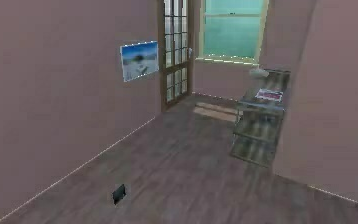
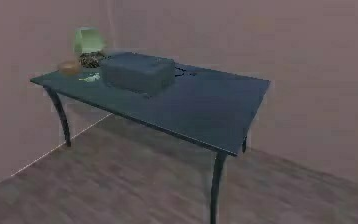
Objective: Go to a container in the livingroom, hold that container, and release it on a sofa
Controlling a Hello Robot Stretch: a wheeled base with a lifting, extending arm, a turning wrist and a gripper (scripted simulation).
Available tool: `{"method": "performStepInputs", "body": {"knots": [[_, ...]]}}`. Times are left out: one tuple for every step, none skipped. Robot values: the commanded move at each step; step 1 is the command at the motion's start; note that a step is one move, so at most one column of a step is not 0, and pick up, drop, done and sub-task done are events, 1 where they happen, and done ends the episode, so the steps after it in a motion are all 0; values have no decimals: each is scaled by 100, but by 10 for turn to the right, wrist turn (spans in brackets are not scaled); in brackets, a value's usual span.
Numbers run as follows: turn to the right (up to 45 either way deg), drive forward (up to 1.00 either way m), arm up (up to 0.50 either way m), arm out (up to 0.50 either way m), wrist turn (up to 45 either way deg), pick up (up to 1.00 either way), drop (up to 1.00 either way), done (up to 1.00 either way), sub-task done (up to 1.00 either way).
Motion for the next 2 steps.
{"method": "performStepInputs", "body": {"knots": [[420, 0, 0, 0, 0, 0, 0, 0, 0], [0, 90, 0, 0, 0, 0, 0, 0, 0]]}}
